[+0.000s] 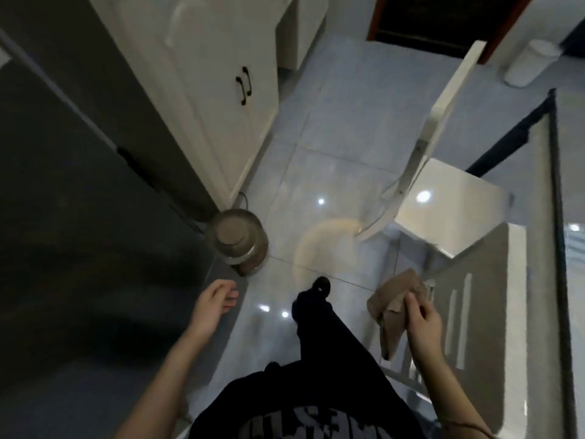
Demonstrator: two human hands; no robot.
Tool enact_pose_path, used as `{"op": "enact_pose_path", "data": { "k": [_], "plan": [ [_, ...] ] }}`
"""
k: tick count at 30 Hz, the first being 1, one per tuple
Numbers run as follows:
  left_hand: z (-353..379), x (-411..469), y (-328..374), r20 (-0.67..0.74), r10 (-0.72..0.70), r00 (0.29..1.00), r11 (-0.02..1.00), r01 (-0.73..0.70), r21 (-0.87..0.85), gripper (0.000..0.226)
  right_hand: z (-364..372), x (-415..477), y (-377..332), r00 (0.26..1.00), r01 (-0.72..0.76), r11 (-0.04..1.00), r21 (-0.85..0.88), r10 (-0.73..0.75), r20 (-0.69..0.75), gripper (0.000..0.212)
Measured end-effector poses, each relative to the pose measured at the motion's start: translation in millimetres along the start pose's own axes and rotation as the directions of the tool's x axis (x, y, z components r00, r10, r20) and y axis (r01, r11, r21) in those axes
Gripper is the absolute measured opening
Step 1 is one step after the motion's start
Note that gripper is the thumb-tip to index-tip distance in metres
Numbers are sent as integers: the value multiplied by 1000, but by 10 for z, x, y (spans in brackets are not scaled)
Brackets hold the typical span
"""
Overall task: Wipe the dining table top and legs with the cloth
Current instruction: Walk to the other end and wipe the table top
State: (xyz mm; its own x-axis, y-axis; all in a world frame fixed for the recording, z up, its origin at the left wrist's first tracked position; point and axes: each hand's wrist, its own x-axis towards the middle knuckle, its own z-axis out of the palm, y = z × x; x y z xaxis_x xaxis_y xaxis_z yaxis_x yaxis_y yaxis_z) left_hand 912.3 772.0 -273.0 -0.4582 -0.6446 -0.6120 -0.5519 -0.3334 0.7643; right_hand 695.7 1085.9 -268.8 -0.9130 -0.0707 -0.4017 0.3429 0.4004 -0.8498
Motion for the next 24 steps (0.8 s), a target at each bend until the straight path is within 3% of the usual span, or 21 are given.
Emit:
{"op": "enact_pose_path", "data": {
  "k": [6, 11, 14, 18, 24],
  "plan": [
    [471, 962, 726, -5, -60, 998, 998, 60, -8, 21, 305, 1181, -690, 999, -33, 998, -48, 32, -10, 25],
    [691, 1628, 1560, -41, -31, 999, 999, 30, -11, 22, 756, 2131, -1606, 993, -3, 1000, -5, 3, 117, 20],
    [763, 2024, 1922, -92, -11, 996, 999, 15, 37, 20, 1072, 2613, -1945, 989, 59, 998, -14, -57, 136, 18],
    [848, 2710, 2351, -126, -9, 992, 994, 22, 106, 20, 1491, 3246, -2380, 986, 32, 999, 40, -38, 161, 18],
    [1111, 4094, 3193, -33, -48, 998, 999, 48, 13, 26, 2082, 4201, -3025, 998, 13, 995, 103, -20, 64, 25]
  ]
}}
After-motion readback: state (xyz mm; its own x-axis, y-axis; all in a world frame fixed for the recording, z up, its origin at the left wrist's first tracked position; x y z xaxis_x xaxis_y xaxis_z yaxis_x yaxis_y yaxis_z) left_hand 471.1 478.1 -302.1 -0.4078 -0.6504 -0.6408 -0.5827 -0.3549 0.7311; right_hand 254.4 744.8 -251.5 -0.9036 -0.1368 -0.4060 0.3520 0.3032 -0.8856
